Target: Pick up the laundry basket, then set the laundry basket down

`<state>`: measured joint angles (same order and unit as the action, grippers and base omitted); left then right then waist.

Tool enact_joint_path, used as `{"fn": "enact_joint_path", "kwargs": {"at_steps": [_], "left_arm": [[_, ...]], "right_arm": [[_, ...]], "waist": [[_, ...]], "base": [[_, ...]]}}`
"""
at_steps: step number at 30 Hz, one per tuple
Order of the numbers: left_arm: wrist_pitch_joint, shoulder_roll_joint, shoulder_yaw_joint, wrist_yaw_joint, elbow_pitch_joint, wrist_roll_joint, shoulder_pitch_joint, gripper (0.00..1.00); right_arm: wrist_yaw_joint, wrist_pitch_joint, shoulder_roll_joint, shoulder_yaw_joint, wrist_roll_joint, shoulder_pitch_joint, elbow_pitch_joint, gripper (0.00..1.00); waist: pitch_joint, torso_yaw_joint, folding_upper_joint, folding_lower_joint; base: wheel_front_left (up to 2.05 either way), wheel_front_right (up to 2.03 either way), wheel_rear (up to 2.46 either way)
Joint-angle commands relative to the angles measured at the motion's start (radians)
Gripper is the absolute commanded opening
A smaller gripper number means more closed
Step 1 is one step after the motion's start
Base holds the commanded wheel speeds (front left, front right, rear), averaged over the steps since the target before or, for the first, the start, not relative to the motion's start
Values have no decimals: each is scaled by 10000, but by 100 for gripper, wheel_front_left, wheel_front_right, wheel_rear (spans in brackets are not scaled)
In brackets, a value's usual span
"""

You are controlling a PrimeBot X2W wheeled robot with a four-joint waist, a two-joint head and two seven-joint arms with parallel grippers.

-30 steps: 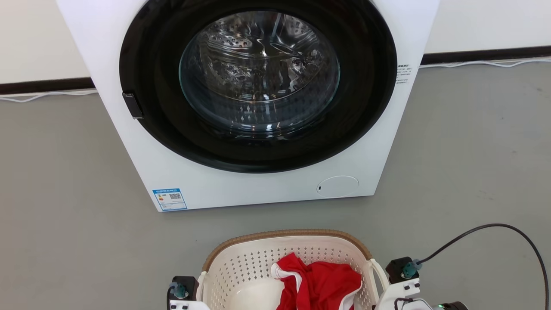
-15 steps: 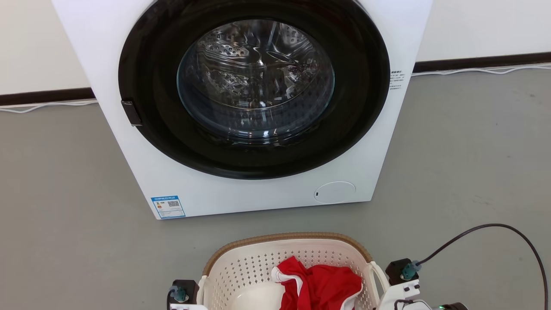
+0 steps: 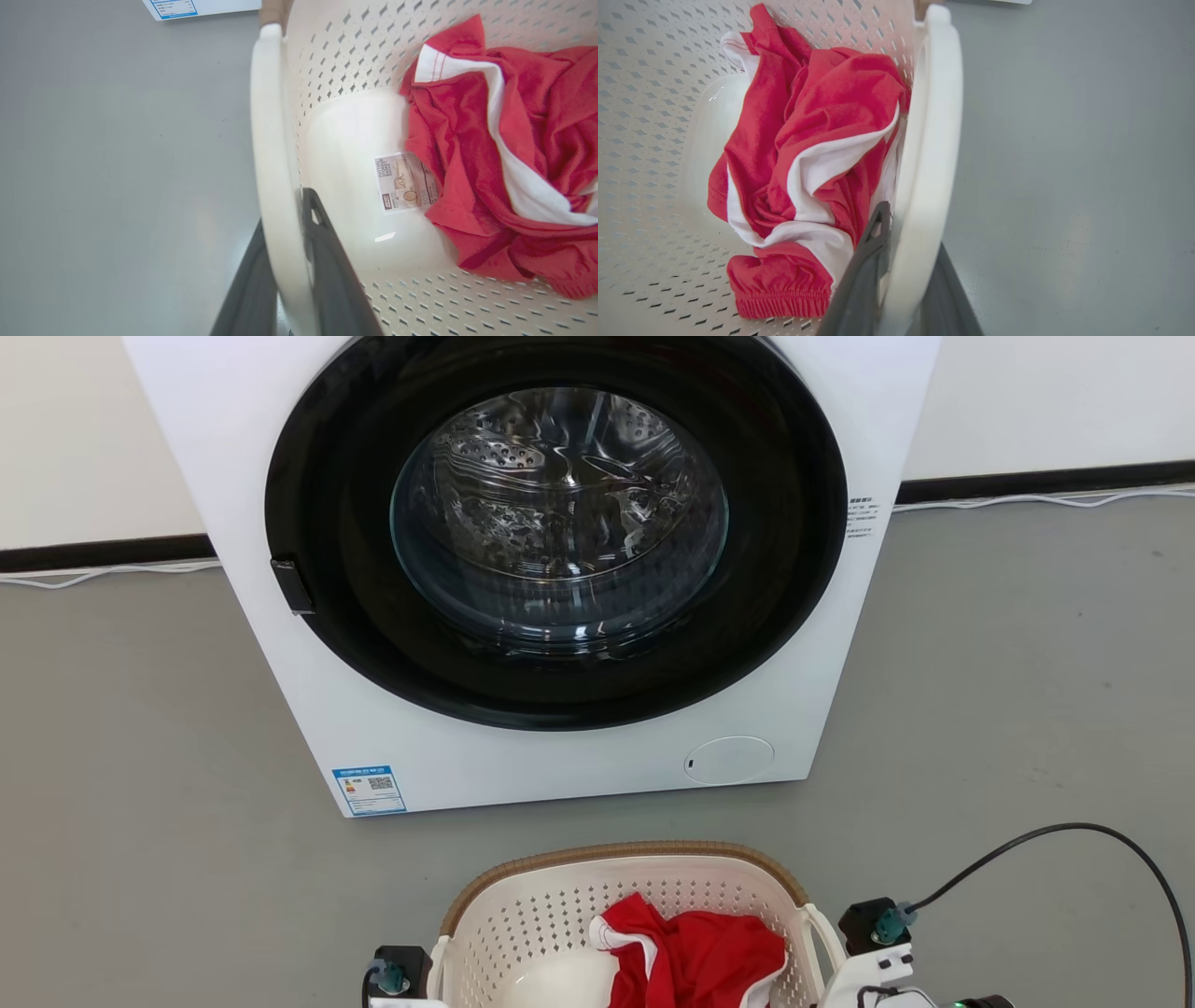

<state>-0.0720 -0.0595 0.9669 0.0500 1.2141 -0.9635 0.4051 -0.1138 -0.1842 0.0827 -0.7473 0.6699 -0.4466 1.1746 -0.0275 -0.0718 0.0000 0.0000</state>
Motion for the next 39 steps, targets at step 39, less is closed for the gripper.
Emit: {"fn": "enact_joint_path", "kwargs": {"at_steps": [39], "left_arm": [[-994, 22, 304, -55, 92, -568, 1763, 0]], "right_arm": [[-169, 1137, -325, -401, 294, -1096, -430, 0]], "waist": [[2029, 153, 0, 0]], "base": [[0, 0, 0]]}}
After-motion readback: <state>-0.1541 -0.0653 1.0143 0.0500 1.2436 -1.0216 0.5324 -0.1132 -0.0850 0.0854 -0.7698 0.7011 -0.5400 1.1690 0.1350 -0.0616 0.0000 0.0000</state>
